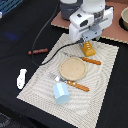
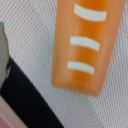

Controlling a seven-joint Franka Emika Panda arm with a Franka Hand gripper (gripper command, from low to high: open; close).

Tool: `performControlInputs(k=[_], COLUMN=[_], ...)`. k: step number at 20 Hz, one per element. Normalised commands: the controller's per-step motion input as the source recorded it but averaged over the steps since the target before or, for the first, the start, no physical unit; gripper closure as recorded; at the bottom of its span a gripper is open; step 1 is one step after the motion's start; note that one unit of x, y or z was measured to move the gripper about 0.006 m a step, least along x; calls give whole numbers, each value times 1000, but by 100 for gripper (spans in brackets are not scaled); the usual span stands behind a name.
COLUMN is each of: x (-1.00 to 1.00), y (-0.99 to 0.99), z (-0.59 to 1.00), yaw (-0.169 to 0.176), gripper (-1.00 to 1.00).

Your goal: Interact with the objects in diverse but meaningful ways.

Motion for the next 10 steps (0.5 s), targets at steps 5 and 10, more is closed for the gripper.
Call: performControlInputs(k=[5, 10], x=[-579, -674], y=[-259, -343], z=[226, 153], yaw=[17, -3], gripper=[-100, -100])
